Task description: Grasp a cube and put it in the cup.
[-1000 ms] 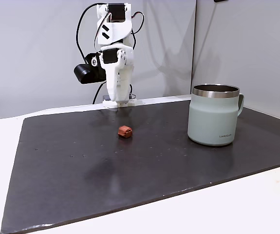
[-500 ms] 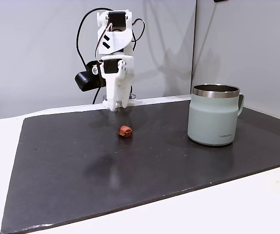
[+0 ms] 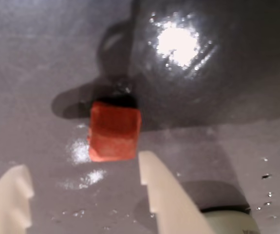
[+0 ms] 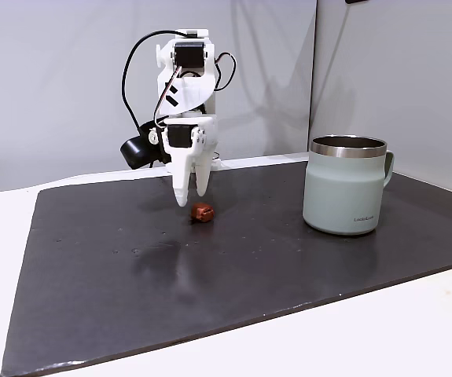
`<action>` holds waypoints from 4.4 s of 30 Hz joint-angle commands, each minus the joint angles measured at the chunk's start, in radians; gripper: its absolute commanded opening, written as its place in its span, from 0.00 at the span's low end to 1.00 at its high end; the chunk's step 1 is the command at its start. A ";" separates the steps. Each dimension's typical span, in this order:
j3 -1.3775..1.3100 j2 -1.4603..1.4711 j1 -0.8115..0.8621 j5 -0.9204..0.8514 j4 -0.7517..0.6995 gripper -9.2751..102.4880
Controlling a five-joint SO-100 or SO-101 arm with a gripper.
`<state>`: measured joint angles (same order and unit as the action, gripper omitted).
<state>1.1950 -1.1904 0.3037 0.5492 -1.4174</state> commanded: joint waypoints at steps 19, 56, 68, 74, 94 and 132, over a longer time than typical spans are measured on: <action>-0.138 0.115 -0.018 -0.028 -0.031 0.30; -0.133 -0.249 -0.074 -0.041 -0.129 0.09; -0.129 -0.485 -0.118 -0.081 -0.164 0.09; -0.132 -0.503 -0.158 -0.092 -0.144 0.09; -0.474 -0.267 -0.442 -0.209 -0.017 0.09; -0.595 -0.115 -0.531 -0.247 -0.011 0.24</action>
<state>0.6458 -1.2855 -0.2194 0.3114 -1.4373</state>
